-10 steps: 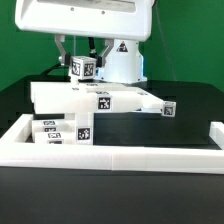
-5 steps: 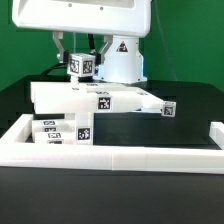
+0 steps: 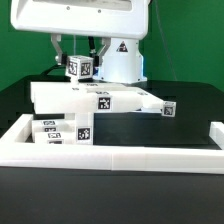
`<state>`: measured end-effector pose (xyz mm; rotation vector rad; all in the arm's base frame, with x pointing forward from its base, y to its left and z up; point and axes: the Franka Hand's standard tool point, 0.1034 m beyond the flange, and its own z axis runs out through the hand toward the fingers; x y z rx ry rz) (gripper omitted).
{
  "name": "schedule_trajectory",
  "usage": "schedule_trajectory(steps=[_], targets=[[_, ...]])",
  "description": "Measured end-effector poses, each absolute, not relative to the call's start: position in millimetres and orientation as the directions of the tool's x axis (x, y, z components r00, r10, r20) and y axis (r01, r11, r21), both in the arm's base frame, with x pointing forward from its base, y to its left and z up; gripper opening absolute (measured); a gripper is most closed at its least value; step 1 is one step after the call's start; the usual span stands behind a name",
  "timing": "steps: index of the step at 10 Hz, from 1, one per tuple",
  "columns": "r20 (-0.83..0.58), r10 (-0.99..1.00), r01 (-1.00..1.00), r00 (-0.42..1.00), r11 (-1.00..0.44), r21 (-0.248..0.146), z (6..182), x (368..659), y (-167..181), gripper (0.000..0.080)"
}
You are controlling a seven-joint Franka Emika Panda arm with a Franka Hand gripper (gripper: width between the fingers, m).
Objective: Assemble chair
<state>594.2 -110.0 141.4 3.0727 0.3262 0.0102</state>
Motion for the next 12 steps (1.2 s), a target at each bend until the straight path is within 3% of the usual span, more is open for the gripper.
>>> schedule_trajectory(steps=[5, 12], targets=[[-0.003, 0.186, 0.186, 0.983, -0.982, -0.033, 151.7, 598.6, -102.3, 0.0392], [0.006, 0.185, 0.185, 0.983, -0.983, -0.012, 141.1, 598.2, -109.4, 0.0393]])
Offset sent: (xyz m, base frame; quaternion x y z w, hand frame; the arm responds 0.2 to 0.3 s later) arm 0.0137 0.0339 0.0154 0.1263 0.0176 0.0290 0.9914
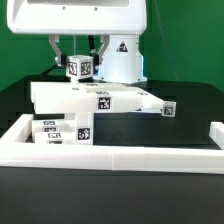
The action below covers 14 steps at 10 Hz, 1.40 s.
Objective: Assemble chair
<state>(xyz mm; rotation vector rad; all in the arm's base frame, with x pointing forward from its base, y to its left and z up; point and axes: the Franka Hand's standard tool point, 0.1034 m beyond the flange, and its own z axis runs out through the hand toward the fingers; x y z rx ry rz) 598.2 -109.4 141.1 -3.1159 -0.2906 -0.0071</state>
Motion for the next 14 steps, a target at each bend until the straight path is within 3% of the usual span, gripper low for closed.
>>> schedule_trajectory(steps=[6, 14], targets=[[-0.001, 0.186, 0.186, 0.983, -0.983, -0.005, 130.3, 597.6, -106.5, 0.0392], [0.015, 0.165, 0.165, 0.986, -0.986, 0.009, 130.5, 601.1, -106.6, 0.0392]])
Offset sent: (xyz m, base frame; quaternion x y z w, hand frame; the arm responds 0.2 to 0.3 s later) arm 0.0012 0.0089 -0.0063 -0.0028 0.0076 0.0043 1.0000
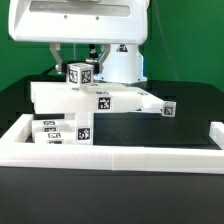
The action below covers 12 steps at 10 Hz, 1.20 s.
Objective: Assemble chair
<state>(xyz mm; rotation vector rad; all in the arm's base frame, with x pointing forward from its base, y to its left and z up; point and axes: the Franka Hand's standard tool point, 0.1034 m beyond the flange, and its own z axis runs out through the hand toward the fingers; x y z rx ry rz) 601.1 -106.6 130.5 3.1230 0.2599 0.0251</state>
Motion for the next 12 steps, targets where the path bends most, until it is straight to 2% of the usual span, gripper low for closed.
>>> schedule_trajectory(steps=[12], targets=[[0.023, 0.155, 0.155, 0.988, -0.988, 0.015, 130.1, 597.5, -105.9, 0.0393]])
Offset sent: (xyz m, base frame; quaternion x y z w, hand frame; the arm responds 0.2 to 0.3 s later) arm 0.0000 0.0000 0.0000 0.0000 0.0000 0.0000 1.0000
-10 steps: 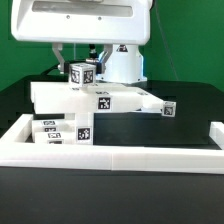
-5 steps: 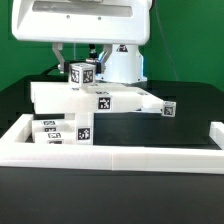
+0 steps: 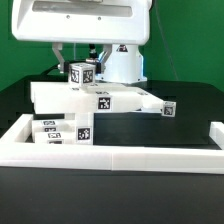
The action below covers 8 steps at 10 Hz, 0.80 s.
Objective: Assemble chair
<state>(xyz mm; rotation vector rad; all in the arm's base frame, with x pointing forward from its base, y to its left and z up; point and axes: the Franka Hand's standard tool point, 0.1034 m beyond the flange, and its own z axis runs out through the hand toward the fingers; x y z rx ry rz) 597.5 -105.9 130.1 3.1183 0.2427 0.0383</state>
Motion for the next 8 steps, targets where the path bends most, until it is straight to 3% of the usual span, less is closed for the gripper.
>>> schedule_trajectory(steps=[8], targets=[[0.037, 0.132, 0.132, 0.991, -0.991, 0.018, 130.4, 595.1, -107.7, 0.0393]])
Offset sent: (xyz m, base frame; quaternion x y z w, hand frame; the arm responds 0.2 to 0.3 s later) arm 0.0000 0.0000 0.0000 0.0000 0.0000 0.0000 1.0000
